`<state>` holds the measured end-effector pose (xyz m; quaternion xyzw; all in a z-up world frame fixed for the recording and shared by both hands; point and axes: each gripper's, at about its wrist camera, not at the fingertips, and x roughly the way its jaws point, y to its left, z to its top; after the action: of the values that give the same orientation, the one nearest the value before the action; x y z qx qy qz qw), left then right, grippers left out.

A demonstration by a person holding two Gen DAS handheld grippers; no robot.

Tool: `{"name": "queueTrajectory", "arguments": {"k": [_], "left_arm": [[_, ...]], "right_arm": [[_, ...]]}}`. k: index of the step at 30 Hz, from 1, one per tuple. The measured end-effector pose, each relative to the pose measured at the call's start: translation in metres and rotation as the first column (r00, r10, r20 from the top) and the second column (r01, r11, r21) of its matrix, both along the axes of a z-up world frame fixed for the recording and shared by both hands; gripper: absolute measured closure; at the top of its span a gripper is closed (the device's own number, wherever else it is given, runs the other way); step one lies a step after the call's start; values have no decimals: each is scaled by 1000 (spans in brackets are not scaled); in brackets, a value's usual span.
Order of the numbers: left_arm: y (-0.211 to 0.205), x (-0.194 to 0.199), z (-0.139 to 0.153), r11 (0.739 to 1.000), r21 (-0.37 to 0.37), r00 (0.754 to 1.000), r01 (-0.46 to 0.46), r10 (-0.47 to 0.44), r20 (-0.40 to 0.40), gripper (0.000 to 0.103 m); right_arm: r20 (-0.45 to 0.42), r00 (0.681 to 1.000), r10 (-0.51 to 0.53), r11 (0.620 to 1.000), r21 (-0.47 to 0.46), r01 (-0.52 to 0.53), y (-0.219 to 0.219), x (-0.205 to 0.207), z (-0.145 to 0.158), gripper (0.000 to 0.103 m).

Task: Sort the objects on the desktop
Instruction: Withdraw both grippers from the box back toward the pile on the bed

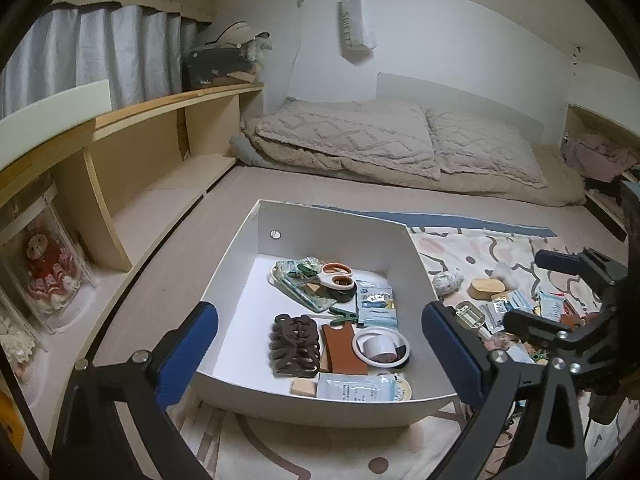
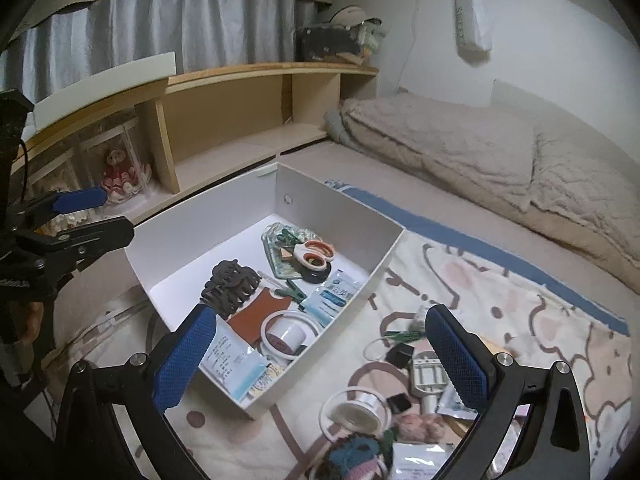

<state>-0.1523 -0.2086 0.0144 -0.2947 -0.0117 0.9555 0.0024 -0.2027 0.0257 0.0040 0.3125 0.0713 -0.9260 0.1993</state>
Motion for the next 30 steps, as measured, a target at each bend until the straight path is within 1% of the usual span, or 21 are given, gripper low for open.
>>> {"name": "queueTrajectory", "arguments": {"k": [5, 12, 20, 30], "left_arm": [[8, 9, 7, 1000, -4, 1000, 22, -22, -21, 0], [22, 23, 12, 998, -37, 997, 52, -54, -54, 0], [40, 30, 12, 993, -51, 993, 105, -108, -54, 0], [63, 40, 11, 983, -64, 984, 170, -173, -49, 0]], "right_arm": [[-24, 999, -27, 1000, -17, 27, 15, 20, 8, 0], [-62, 996, -59, 998, -25, 57, 33, 46, 15, 0], [-92, 990, -105, 994, -15, 104, 55, 76, 16, 0], [-107, 978, -178, 984, -49, 174, 86, 100, 15, 0]]}}
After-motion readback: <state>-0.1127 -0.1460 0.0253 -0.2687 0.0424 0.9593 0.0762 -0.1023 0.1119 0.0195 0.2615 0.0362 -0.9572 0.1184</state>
